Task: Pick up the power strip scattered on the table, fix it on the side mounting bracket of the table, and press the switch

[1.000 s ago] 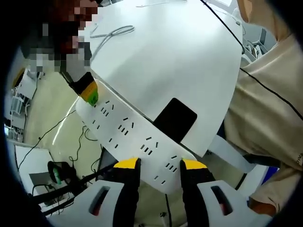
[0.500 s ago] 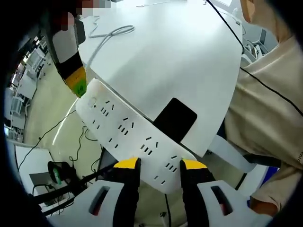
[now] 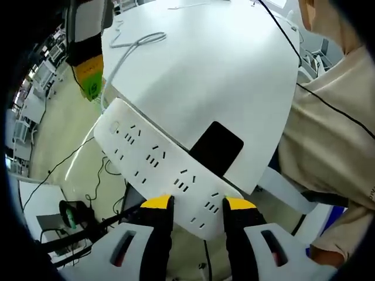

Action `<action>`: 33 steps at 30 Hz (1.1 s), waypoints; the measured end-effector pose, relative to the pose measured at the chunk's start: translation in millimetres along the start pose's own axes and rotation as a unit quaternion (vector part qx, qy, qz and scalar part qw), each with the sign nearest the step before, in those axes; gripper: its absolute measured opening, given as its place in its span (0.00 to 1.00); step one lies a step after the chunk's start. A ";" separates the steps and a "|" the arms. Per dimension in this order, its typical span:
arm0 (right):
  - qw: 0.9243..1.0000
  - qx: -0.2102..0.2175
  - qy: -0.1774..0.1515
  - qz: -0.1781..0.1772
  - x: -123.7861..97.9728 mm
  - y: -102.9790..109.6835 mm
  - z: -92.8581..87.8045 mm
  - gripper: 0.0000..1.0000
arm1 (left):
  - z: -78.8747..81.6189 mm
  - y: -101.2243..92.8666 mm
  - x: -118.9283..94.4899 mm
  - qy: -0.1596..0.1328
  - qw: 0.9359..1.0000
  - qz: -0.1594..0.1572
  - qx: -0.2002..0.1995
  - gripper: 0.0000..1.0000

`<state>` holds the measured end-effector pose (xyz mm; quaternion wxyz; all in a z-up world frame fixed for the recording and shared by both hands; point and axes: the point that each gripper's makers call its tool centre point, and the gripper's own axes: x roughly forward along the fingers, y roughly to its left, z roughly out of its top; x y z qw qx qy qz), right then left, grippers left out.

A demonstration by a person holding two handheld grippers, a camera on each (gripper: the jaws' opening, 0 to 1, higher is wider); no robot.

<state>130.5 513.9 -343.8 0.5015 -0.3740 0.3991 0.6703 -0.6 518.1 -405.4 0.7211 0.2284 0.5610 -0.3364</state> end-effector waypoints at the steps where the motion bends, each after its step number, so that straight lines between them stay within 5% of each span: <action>1: 1.000 -0.002 -0.004 -0.001 -3.7 1.5 -1.0 0.00 | -0.1 0.1 -0.1 -0.001 1.000 0.000 -0.001 0.38; 16: 0.998 0.002 -0.061 -0.027 -61.6 7.7 -17.5 0.00 | -0.8 -0.1 -1.8 -0.041 0.999 -0.005 0.000 0.38; 33: 0.987 0.030 -0.150 -0.053 -124.4 13.1 -56.3 0.00 | -2.0 1.8 -2.2 -0.043 0.999 0.007 -0.019 0.41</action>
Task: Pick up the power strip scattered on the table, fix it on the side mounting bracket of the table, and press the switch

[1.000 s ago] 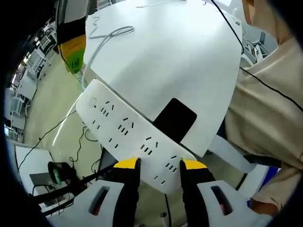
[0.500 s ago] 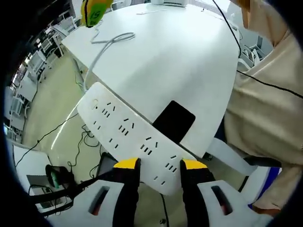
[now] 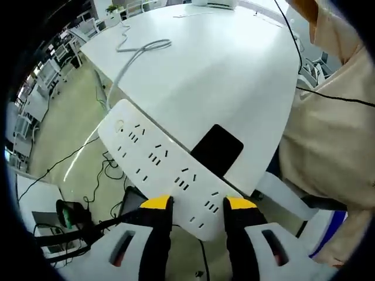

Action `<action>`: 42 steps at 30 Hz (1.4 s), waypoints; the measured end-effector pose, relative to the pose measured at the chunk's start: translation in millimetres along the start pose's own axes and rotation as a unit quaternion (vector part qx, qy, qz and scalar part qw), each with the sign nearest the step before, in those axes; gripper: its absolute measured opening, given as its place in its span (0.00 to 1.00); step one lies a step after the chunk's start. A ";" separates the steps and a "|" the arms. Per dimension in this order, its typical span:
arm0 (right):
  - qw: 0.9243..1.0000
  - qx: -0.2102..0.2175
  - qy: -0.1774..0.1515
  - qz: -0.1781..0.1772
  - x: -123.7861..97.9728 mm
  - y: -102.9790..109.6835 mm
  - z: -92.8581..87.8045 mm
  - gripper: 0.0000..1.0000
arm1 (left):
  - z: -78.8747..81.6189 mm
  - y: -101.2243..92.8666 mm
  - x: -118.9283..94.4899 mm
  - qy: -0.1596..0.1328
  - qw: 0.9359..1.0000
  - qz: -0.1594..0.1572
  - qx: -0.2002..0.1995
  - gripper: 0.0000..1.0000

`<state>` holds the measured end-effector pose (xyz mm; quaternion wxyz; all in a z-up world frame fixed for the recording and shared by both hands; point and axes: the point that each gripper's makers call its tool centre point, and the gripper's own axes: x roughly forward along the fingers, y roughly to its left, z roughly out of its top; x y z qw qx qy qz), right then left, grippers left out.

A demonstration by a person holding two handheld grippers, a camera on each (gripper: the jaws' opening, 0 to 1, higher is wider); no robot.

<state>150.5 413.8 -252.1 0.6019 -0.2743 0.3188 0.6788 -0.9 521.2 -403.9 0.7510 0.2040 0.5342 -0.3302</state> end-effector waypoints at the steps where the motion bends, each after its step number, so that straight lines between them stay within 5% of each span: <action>1: 1.000 0.002 -0.006 -0.004 -4.6 -1.2 -1.8 0.00 | -0.3 0.4 -0.1 -0.001 1.000 0.001 -0.004 0.41; 8: 0.997 0.026 -0.061 -0.037 -36.4 -12.8 -8.2 0.00 | -1.7 2.4 -0.6 -0.012 1.000 0.003 -0.014 0.43; 20: 0.992 0.027 -0.099 -0.073 -71.1 -13.5 -33.3 0.00 | -2.3 5.0 -0.6 -0.012 1.000 0.006 -0.023 0.49; 28: 0.985 0.040 -0.128 -0.105 -97.3 -20.3 -67.0 0.00 | 2.1 11.4 -4.1 0.004 1.000 0.014 0.001 0.55; 32: 0.983 0.046 -0.136 -0.118 -106.1 -23.5 -79.7 0.00 | 9.0 13.9 -9.6 -0.013 1.000 0.019 0.000 0.55; 42: 0.971 0.034 -0.169 -0.164 -131.0 -27.7 -106.2 0.00 | 53.0 22.6 -25.2 -0.125 0.990 0.064 -0.014 0.57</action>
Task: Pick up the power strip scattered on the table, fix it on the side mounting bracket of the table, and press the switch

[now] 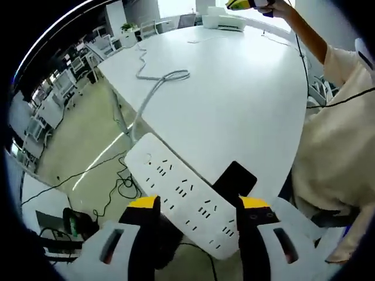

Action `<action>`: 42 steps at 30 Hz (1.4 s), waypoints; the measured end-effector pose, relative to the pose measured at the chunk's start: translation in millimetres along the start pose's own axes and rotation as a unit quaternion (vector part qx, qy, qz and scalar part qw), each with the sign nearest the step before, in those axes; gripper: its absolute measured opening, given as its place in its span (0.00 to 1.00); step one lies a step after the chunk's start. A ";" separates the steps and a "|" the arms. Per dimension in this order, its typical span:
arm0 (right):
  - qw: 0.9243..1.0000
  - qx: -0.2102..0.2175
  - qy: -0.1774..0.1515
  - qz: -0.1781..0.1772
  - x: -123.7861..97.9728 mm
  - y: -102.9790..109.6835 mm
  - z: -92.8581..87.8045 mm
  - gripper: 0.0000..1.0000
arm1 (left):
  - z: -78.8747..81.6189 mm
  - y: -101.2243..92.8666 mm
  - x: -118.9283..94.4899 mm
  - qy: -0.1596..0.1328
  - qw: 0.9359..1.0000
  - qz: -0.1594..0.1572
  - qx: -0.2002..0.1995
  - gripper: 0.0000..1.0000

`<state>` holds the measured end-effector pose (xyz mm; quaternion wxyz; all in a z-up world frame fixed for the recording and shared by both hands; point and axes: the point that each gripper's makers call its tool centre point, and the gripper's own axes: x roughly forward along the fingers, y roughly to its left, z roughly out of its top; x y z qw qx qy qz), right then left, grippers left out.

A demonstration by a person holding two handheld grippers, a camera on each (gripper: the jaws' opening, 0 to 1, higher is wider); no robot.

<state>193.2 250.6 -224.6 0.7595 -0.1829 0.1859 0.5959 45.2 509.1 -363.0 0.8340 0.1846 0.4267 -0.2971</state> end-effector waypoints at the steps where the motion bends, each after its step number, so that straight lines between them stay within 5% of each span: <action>1: 1.000 -0.003 -0.004 -0.005 -3.3 -1.0 -0.8 0.00 | 5.0 1.0 -0.4 -0.013 1.000 0.006 -0.003 0.58; 8: 0.998 -0.015 -0.037 -0.040 -33.2 -3.1 -2.1 0.00 | 43.6 5.9 -4.6 -0.099 0.994 0.054 0.002 0.62; 12: 0.997 -0.021 -0.051 -0.060 -48.1 -4.2 -5.0 0.00 | 60.1 -3.4 -3.5 -0.127 0.990 0.053 0.006 0.63; 17: 0.994 -0.013 -0.074 -0.085 -68.3 -7.1 -10.6 0.00 | 92.5 -7.7 -4.1 -0.178 0.979 0.089 0.033 0.63; 26: 0.977 0.027 -0.144 -0.152 -115.7 -22.2 -29.0 0.01 | 132.3 -20.2 -3.9 -0.246 0.964 0.100 0.024 0.64; 34: 0.964 0.049 -0.181 -0.191 -148.9 -30.3 -47.8 0.04 | 149.7 -9.5 0.9 -0.301 0.944 0.135 -0.010 0.63; 39: 0.954 0.058 -0.194 -0.221 -163.5 -39.2 -68.4 0.04 | 146.5 -8.5 13.3 -0.293 0.945 0.149 -0.012 0.64; 42: 0.948 0.066 -0.205 -0.234 -171.9 -42.5 -77.4 0.05 | 149.4 -7.1 13.2 -0.309 0.937 0.163 -0.015 0.64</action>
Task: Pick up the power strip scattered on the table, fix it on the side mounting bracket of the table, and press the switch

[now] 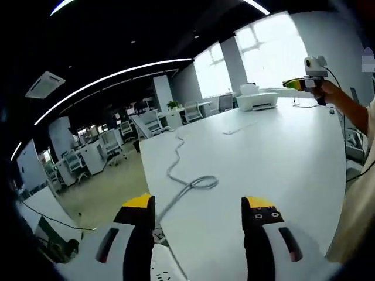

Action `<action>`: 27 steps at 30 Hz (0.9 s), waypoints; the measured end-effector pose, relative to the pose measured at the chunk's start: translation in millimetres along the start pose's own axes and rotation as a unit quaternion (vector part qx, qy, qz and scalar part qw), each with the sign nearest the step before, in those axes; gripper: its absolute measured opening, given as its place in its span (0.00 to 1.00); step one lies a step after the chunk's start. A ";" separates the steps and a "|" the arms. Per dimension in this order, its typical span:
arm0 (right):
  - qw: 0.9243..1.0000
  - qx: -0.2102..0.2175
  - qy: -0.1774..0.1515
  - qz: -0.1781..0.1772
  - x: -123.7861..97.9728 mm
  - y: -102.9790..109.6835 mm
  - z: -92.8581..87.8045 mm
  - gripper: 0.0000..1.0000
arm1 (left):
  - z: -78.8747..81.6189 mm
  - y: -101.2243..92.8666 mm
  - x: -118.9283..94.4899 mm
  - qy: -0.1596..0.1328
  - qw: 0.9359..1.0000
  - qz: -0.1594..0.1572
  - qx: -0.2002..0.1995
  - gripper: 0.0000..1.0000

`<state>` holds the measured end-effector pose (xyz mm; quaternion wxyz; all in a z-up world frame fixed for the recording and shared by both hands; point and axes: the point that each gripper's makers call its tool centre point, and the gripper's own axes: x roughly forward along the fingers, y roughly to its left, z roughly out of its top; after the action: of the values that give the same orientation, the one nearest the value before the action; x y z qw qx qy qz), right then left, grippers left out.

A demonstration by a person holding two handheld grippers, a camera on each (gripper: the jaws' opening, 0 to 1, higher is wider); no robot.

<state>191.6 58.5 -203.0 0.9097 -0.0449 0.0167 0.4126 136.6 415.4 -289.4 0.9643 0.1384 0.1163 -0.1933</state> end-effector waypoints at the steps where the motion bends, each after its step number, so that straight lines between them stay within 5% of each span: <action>1: 1.000 0.001 -0.004 -0.006 -3.1 -3.3 -1.2 0.05 | 2.0 -0.7 1.0 -0.009 1.000 0.001 -0.005 0.64; 18: 0.996 0.029 -0.019 -0.081 -39.5 -43.7 -36.6 0.06 | 1.2 -0.6 3.5 -0.048 0.997 0.053 -0.032 0.64; 27: 0.989 0.013 -0.072 -0.125 -79.8 -47.1 -50.0 0.07 | 5.8 -4.1 -5.6 -0.089 0.991 0.091 -0.033 0.64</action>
<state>174.9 -36.9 -244.1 0.9534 -0.0047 -0.0488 0.2976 130.8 411.8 -283.4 0.9886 0.0984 0.0234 -0.1119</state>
